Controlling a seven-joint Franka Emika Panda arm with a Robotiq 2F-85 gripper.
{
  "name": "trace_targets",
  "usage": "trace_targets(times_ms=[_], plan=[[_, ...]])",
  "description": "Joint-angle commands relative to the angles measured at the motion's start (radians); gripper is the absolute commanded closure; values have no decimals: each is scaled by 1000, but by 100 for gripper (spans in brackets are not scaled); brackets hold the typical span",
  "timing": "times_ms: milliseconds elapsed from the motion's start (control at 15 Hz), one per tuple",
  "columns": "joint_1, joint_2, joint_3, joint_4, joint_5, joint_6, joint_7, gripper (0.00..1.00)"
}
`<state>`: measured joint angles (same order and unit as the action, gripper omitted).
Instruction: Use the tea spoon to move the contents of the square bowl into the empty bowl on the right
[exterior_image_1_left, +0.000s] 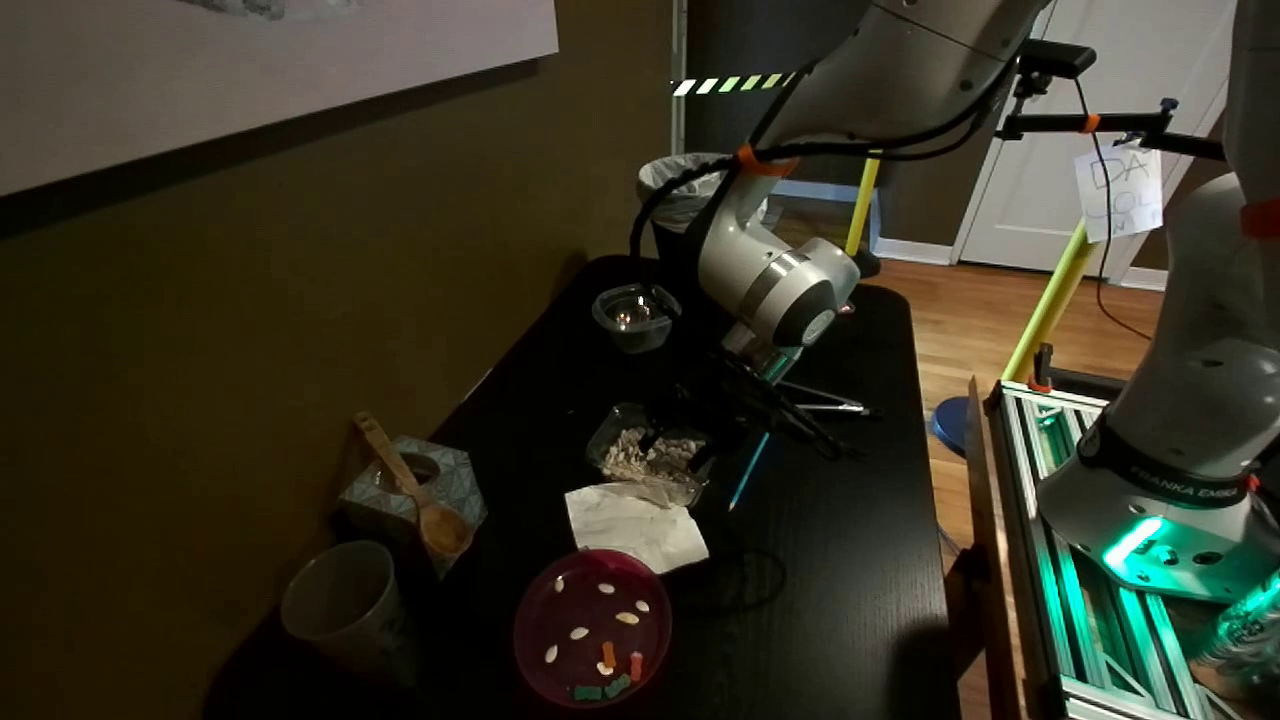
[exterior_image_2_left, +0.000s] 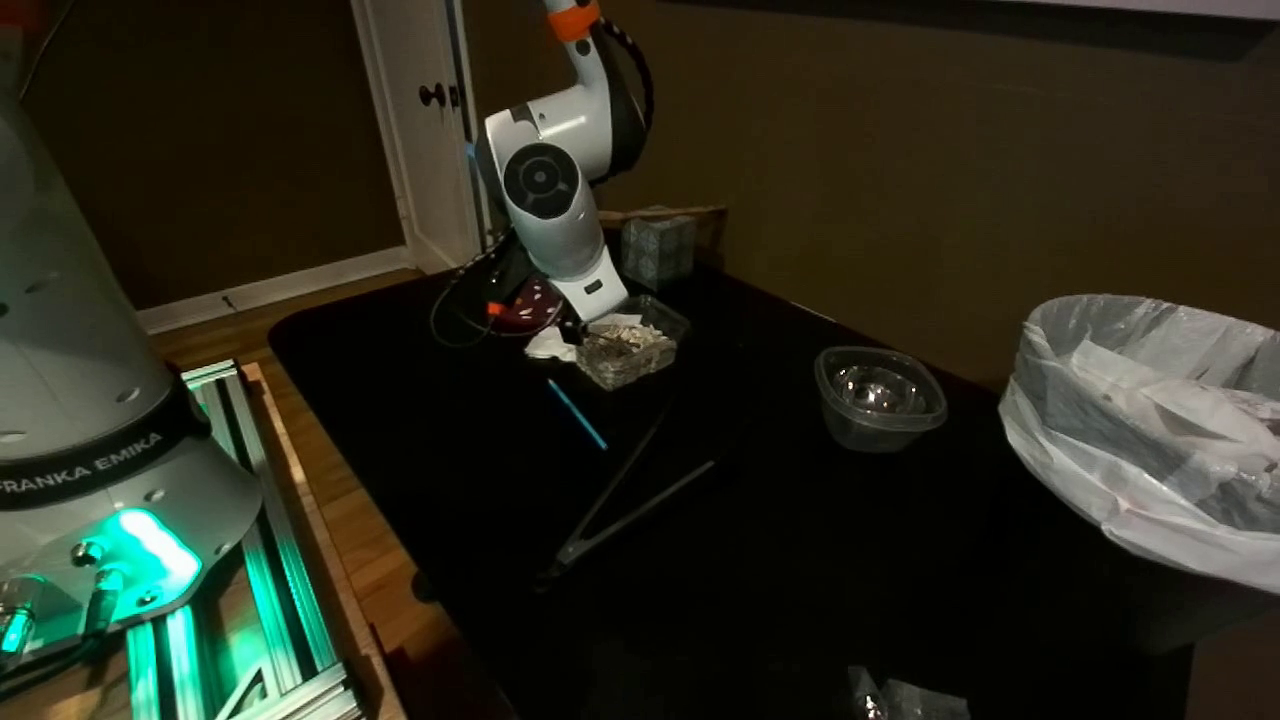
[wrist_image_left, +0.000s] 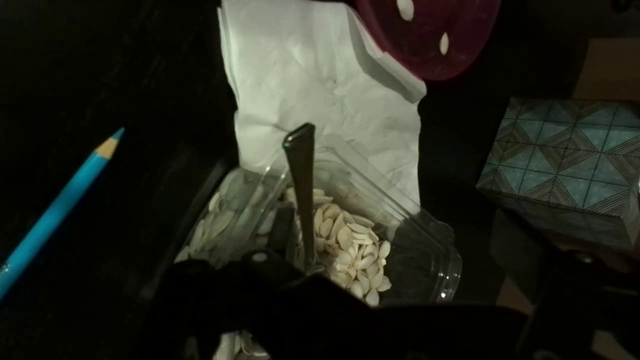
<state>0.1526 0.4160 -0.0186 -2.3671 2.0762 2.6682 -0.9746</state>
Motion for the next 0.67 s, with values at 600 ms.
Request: trace_targets(times_ms=[600], plan=[[15,88,-2,70,55,20,-46,30]])
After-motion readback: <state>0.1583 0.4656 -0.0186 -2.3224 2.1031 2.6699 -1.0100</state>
